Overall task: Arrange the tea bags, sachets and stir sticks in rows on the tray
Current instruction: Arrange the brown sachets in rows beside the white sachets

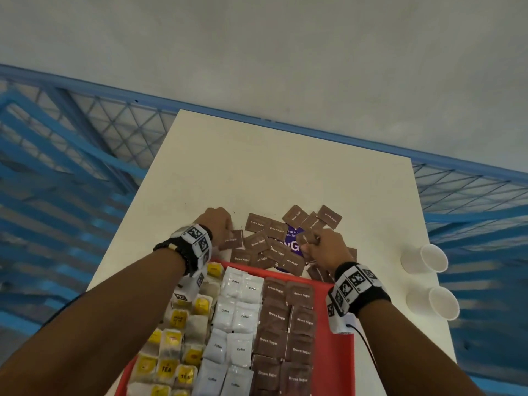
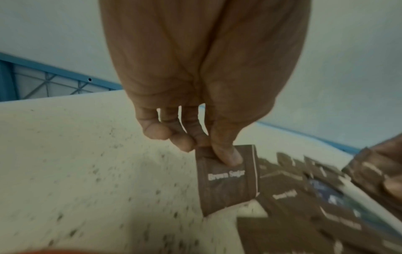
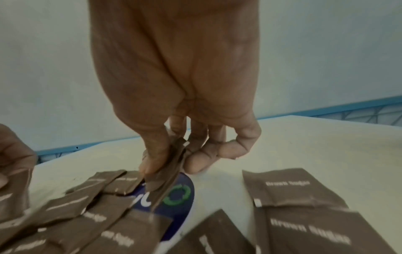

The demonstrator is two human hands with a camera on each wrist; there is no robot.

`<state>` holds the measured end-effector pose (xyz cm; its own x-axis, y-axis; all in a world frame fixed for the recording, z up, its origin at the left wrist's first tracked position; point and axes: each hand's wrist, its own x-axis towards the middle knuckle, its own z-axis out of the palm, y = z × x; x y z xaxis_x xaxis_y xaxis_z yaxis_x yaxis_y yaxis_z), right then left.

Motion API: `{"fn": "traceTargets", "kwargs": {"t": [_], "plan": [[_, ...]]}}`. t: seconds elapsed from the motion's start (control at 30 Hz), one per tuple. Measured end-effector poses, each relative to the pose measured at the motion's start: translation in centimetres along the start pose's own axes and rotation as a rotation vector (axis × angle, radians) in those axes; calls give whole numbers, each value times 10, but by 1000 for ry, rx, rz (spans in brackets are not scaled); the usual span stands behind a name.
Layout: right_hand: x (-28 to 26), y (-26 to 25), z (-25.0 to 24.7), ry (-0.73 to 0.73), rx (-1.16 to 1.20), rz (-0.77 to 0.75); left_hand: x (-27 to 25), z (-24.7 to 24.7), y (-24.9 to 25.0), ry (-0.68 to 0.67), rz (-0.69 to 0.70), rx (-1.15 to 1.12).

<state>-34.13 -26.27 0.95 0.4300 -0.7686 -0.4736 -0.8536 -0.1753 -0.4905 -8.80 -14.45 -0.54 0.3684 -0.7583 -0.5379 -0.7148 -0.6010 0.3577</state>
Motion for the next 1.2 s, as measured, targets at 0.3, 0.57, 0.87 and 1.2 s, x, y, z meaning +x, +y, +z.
{"fn": "traceTargets", "kwargs": {"t": [0.3,0.57,0.87,1.2], "plan": [[-4,-32,30,-199,-118,-161,-16,-8,21,-114,169,9],[-5,-32,48,-134,-103,-218,-19,40,29,-73,261,170],[-14,-13,15,9,292,-108,-22,16,15,66,116,-344],[-134,-55,-22,-399,612,-314,-138,28,52,-355,-61,-1615]]}}
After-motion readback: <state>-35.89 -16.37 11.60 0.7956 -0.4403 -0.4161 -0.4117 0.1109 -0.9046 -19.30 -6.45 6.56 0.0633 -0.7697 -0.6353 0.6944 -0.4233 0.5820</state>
